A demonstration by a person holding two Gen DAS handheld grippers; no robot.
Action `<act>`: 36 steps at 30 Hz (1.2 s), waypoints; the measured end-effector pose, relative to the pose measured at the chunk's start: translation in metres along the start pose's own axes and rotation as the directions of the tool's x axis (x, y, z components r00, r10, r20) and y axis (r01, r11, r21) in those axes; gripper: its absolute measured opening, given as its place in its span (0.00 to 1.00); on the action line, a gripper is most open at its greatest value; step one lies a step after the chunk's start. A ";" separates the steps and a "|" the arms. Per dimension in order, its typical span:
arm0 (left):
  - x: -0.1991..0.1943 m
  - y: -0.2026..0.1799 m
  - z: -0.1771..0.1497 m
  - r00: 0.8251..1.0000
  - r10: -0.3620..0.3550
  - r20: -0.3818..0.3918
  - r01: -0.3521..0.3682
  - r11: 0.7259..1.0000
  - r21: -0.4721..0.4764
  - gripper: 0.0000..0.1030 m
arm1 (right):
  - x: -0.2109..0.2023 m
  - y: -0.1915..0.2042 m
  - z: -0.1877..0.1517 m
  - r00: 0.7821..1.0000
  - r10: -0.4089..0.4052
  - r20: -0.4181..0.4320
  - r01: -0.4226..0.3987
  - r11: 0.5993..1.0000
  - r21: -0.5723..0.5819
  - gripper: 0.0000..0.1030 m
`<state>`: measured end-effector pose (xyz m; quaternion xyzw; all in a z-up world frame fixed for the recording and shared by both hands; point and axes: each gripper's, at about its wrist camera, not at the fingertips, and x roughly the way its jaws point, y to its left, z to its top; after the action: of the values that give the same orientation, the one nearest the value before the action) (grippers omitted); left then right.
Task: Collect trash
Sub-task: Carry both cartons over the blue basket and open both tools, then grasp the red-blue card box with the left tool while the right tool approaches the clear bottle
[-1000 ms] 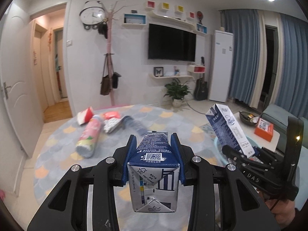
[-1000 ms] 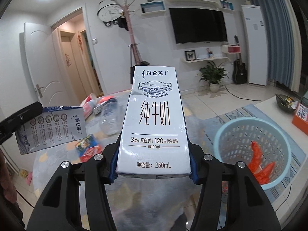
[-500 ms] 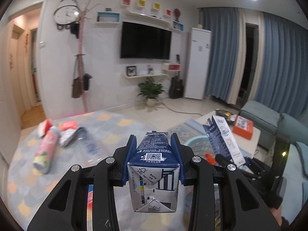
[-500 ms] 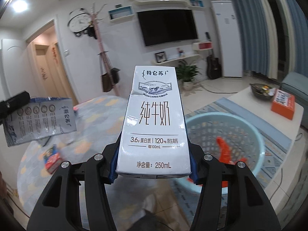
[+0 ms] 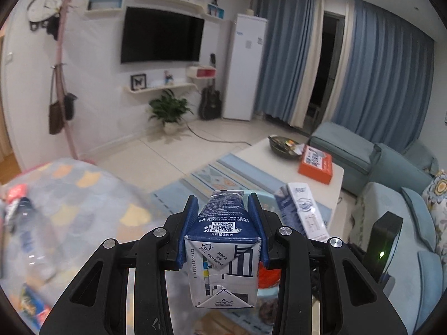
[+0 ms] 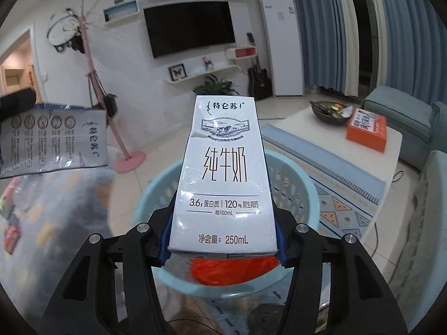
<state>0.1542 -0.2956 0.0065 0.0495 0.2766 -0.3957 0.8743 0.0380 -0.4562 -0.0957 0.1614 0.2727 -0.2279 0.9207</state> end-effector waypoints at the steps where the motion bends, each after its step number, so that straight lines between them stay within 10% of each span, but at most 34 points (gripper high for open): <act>1: 0.009 0.000 0.000 1.000 -0.014 -0.012 0.014 1.000 -0.009 0.35 | 0.007 -0.002 -0.001 1.000 -0.015 -0.019 0.015 1.000 0.001 0.55; 5: 0.054 0.003 -0.004 0.984 -0.099 -0.150 0.090 0.994 -0.064 0.47 | 0.015 -0.009 -0.005 0.999 -0.029 -0.030 0.030 0.999 0.022 0.64; 11: 0.056 0.018 -0.018 0.980 -0.038 -0.196 0.022 0.996 -0.084 0.51 | 0.009 -0.018 -0.014 0.999 -0.020 -0.031 0.021 0.998 0.051 0.65; 22: -0.046 0.048 -0.037 0.976 0.205 -0.069 -0.208 0.978 -0.031 0.62 | -0.010 0.010 -0.009 0.996 0.086 -0.020 -0.085 0.995 0.055 0.65; 29: -0.111 0.128 -0.083 0.915 0.383 -0.129 -0.400 0.905 -0.144 0.66 | -0.023 0.070 -0.009 0.979 0.204 -0.026 -0.205 0.978 -0.037 0.69; 36: -0.128 0.173 -0.099 0.918 0.366 -0.156 -0.396 0.875 -0.279 0.69 | -0.034 0.141 -0.012 0.943 0.327 -0.063 -0.332 0.937 -0.109 0.70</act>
<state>0.1661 -0.0624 -0.0329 -0.0130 0.3616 -0.1654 0.9174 0.0786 -0.3209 -0.0614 0.1548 0.2750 -0.0504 0.9476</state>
